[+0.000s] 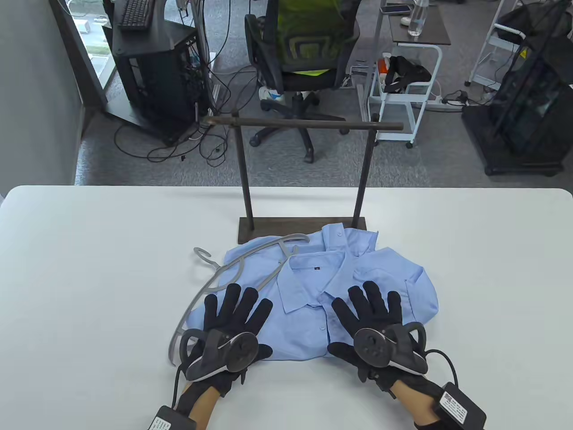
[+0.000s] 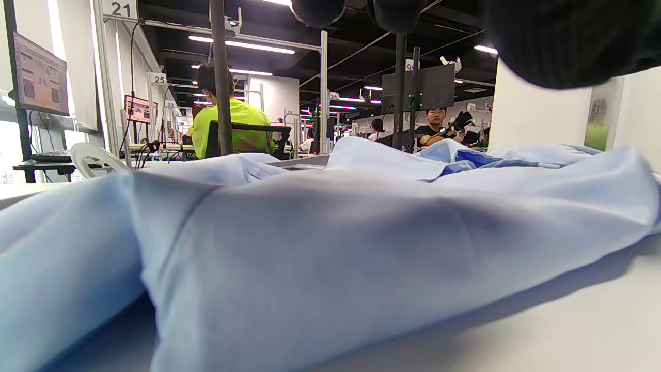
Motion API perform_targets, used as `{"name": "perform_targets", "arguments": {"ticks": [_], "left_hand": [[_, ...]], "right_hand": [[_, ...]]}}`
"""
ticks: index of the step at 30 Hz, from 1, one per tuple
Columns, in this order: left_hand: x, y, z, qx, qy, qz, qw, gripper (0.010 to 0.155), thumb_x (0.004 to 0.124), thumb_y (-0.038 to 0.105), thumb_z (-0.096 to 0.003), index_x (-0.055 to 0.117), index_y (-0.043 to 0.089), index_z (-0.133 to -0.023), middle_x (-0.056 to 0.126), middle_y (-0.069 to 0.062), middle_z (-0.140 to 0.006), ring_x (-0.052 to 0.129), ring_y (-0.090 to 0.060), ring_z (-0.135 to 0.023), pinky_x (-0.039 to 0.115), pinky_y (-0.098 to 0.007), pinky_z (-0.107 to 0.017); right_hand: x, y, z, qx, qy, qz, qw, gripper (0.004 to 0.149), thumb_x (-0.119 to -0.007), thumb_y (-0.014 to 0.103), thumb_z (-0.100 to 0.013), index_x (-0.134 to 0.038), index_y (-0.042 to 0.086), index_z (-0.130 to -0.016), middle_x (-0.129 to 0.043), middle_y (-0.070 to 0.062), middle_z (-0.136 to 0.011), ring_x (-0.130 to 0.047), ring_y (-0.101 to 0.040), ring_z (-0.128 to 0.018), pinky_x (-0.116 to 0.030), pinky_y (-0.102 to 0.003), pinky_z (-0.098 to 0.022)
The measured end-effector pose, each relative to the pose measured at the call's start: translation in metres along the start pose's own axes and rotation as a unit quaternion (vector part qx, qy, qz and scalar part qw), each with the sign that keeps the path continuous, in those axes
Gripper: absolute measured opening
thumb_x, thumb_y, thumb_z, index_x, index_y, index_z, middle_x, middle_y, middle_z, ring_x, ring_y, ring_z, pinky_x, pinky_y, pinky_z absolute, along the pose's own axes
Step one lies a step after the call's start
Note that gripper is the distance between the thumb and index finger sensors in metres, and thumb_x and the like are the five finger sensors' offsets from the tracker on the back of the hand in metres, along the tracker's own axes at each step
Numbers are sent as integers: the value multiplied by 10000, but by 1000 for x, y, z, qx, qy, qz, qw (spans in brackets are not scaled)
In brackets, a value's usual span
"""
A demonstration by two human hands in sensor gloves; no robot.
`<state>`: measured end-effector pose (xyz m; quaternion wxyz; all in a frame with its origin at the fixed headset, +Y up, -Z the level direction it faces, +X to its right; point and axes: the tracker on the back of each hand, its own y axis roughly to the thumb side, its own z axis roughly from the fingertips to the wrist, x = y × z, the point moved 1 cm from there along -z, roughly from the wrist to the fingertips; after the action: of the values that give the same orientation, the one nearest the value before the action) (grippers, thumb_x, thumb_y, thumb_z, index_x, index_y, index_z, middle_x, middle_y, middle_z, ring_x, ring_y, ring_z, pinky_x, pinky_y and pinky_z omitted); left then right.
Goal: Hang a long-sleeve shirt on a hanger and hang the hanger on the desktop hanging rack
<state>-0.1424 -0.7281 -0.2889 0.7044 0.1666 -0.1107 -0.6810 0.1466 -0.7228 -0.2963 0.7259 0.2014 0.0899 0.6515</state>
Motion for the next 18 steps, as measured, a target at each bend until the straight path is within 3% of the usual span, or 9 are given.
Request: {"name": "perform_targets", "arguments": {"ticks": [18], "left_hand": [[1,-1,-1,-1,2,5,1000,931,746,693,-316,409,372,-1122,316,-21,-1220,265,-388,-1160,229,-683,-726]], "right_hand": [[0,0,0,-2,1,1,1000,871,-702,756,-341,-543,329,-1083,-384,-142,-1130,-298,-467,-1064,-282,-792,-687]]}}
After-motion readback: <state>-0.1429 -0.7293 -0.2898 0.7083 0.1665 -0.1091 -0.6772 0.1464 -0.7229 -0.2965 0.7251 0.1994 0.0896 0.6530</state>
